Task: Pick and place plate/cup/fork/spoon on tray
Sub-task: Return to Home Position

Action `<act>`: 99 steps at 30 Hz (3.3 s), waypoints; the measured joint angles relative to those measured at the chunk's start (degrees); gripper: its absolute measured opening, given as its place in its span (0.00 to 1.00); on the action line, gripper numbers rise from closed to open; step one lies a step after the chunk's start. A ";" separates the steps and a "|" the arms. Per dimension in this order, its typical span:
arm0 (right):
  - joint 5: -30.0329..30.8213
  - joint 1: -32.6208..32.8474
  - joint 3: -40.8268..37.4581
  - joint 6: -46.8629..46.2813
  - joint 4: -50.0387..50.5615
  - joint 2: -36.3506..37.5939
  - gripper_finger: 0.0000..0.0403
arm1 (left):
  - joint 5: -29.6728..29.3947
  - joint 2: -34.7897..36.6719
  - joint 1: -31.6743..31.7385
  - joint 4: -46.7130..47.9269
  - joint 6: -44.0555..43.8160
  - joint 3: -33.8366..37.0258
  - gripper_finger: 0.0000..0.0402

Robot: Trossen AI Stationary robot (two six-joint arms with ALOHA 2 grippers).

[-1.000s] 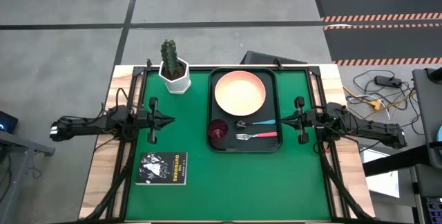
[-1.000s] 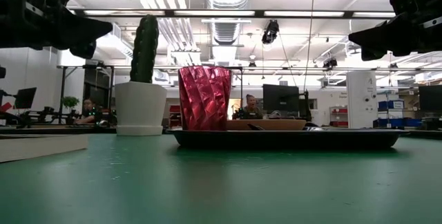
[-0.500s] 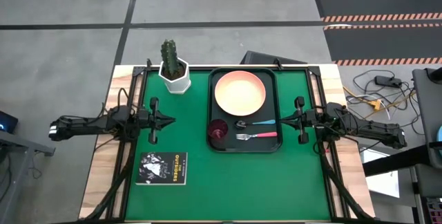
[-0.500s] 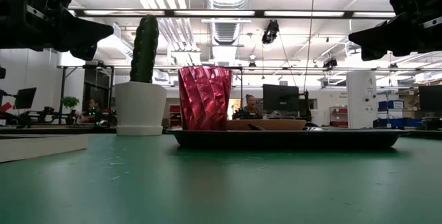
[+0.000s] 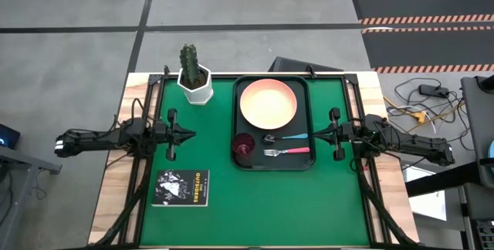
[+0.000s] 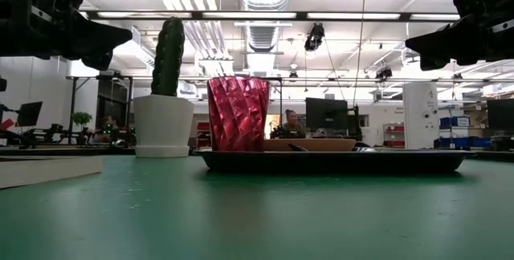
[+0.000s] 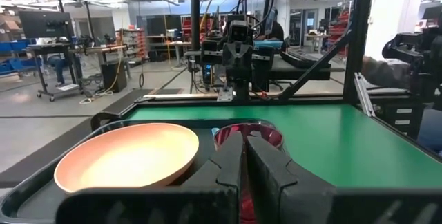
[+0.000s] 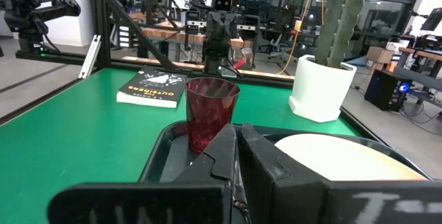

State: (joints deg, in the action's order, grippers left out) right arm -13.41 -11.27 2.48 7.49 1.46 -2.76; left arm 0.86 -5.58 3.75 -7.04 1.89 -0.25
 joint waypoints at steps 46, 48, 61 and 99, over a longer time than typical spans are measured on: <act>-0.02 -0.02 0.00 0.00 0.01 -0.02 0.02 | 0.00 -1.90 0.00 -0.01 0.00 0.00 0.00; 0.00 0.00 0.00 0.00 0.01 -0.02 0.02 | 0.00 -1.91 0.00 0.01 0.00 0.00 0.00; 0.00 -0.02 0.00 0.00 0.01 -0.02 0.02 | 0.00 -1.82 -0.02 -0.02 0.01 0.00 0.00; 0.00 0.00 0.00 0.00 0.03 -0.02 0.02 | 0.02 -1.89 -0.02 0.04 0.02 0.00 0.00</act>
State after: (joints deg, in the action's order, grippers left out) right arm -13.41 -11.27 2.48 7.49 1.49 -2.79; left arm 0.89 -7.48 3.73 -7.00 1.91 -0.25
